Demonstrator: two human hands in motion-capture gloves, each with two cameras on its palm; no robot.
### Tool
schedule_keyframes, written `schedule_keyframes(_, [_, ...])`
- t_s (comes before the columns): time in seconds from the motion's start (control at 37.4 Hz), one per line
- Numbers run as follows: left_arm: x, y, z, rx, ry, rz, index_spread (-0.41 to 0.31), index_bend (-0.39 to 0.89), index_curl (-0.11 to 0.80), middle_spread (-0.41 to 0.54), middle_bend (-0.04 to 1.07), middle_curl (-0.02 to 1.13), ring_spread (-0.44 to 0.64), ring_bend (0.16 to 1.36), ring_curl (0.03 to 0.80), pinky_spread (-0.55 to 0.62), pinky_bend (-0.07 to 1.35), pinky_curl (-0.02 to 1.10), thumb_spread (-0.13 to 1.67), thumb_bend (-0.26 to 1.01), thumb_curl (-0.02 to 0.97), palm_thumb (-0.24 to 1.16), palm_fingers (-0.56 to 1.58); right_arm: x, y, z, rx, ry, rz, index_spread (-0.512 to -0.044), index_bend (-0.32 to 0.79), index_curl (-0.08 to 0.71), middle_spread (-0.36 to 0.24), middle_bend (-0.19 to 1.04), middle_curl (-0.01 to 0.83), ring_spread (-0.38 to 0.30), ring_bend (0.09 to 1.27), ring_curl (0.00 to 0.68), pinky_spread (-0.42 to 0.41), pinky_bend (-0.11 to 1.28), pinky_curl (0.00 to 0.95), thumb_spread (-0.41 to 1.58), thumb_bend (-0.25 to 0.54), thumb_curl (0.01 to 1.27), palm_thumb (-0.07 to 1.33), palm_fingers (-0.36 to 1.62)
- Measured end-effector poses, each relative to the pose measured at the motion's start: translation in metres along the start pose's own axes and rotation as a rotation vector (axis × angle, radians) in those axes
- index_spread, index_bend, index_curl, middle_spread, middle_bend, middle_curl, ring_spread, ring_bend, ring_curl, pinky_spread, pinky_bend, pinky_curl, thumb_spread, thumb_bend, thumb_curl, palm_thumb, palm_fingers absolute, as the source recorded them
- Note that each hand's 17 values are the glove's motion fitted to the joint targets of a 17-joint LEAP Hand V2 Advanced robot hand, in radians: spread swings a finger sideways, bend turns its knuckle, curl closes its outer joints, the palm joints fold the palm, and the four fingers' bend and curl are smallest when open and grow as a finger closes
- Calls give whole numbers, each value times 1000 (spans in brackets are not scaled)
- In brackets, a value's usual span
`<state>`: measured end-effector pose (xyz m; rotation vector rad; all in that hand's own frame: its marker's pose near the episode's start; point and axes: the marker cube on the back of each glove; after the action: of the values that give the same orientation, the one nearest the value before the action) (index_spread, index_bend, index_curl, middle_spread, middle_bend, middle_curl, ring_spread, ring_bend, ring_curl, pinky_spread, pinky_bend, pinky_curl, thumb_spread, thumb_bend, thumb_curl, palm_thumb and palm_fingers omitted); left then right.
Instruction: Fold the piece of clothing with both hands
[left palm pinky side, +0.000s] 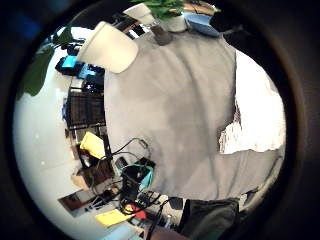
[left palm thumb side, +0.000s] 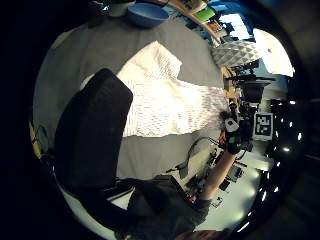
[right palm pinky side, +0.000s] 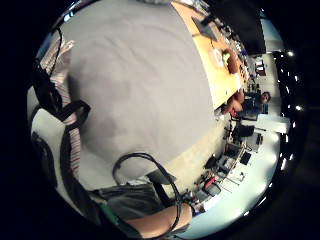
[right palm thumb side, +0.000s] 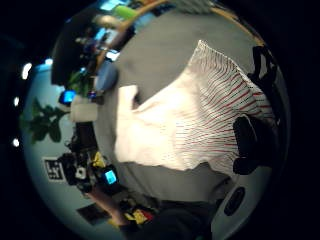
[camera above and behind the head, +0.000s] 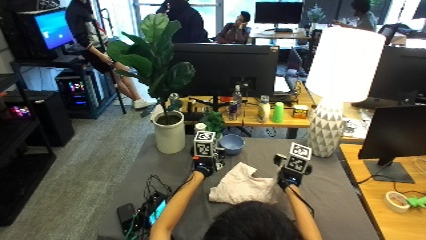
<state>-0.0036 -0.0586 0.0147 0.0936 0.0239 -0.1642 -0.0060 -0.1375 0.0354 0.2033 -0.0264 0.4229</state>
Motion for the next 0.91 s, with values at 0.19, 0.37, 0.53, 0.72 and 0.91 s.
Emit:
schedule_keyframes(0.19, [-29,-37,6,13,53,-22,-91,193,400,92,150,241,191,546,318,244,369,338,1316,-8,178,77,266,-131,-17,2,76,-39,-244,-197,168,332,-133,424,526,-227,832,495,-265,786,488,1113,129,342,1086,1354])
schedule_keyframes(0.37, [-43,-31,5,26,62,-40,-93,188,403,79,151,243,164,541,314,214,360,339,1320,-7,182,90,317,-242,80,20,-67,-92,-392,-205,161,352,-140,438,533,-227,855,498,-266,803,500,1085,106,350,1107,1340])
schedule_keyframes(0.53, [-52,-13,5,2,109,-37,-99,190,408,70,145,244,150,534,313,196,350,341,1321,-8,182,99,335,-270,144,21,-266,-350,-472,-211,68,324,-123,404,518,-209,808,478,-272,830,496,1053,57,360,1080,1166])
schedule_keyframes(0.72, [-60,-9,4,4,143,-48,-100,180,406,63,145,244,133,533,313,177,351,344,1321,-9,180,102,357,-241,135,-14,-259,-512,-446,-206,70,291,-98,321,489,-186,749,453,-266,793,476,1073,2,370,1033,1102])
schedule_keyframes(0.91, [-51,-15,6,17,127,-39,-101,183,406,61,143,244,125,536,314,164,344,345,1321,-10,179,104,365,-186,59,-32,-91,-349,-434,-195,79,270,-81,298,481,-168,701,435,-256,742,454,1094,-15,386,1016,1116])
